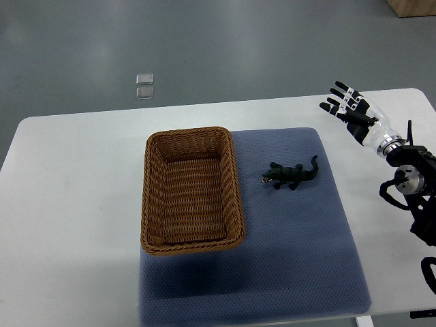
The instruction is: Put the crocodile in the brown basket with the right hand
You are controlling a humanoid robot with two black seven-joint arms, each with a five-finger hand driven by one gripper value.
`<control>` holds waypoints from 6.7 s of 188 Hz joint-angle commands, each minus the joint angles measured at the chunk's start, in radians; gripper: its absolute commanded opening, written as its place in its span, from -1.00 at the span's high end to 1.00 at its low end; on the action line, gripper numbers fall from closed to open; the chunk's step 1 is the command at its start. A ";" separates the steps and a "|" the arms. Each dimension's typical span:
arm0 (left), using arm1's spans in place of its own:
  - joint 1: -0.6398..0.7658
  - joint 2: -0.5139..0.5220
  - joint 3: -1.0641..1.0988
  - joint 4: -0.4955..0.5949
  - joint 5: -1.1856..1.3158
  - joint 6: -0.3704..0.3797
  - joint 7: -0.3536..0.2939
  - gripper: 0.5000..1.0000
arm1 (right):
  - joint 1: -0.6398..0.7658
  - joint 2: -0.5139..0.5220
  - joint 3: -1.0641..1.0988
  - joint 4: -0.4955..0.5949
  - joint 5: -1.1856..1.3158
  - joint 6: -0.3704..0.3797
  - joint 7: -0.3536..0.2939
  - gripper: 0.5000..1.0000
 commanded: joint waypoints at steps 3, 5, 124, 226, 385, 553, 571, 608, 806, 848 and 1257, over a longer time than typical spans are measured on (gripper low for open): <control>0.001 0.000 0.000 0.000 0.000 0.000 0.000 -1.00 | 0.001 -0.001 0.004 0.000 0.000 -0.003 0.001 -0.72; 0.001 0.000 0.000 0.000 0.000 0.000 0.000 -1.00 | 0.001 0.001 0.004 0.000 0.000 -0.003 0.001 -0.72; -0.001 0.000 0.000 0.000 0.000 0.000 0.000 -1.00 | 0.006 -0.013 0.001 0.000 0.000 0.001 0.002 -0.73; -0.001 0.000 0.000 0.000 0.000 0.000 0.000 -1.00 | 0.023 -0.044 -0.002 0.028 -0.018 0.134 0.002 -0.71; -0.001 0.000 0.000 0.000 0.000 0.000 0.000 -1.00 | 0.241 -0.367 -0.700 0.511 -0.752 0.140 0.229 -0.69; -0.001 0.000 0.000 0.000 0.000 0.000 0.000 -1.00 | 0.374 -0.373 -1.211 0.518 -0.920 -0.268 0.281 -0.67; -0.001 0.000 0.000 0.000 0.000 0.000 0.000 -1.00 | 0.373 -0.370 -1.234 0.511 -0.931 -0.294 0.280 -0.67; 0.001 0.000 0.000 0.000 0.000 0.000 0.000 -1.00 | 0.373 -0.360 -1.260 0.506 -0.934 -0.343 0.275 -0.67; -0.001 0.000 0.000 0.000 0.000 0.000 0.000 -1.00 | 0.373 -0.312 -1.289 0.423 -1.051 -0.434 0.257 -0.25; 0.001 0.000 0.000 0.000 0.000 0.000 0.000 -1.00 | 0.373 -0.309 -1.289 0.414 -1.060 -0.435 0.255 -0.06; -0.001 0.000 0.000 0.000 0.000 0.000 0.000 -1.00 | 0.354 -0.100 -1.047 0.620 -1.043 -0.506 0.235 -0.69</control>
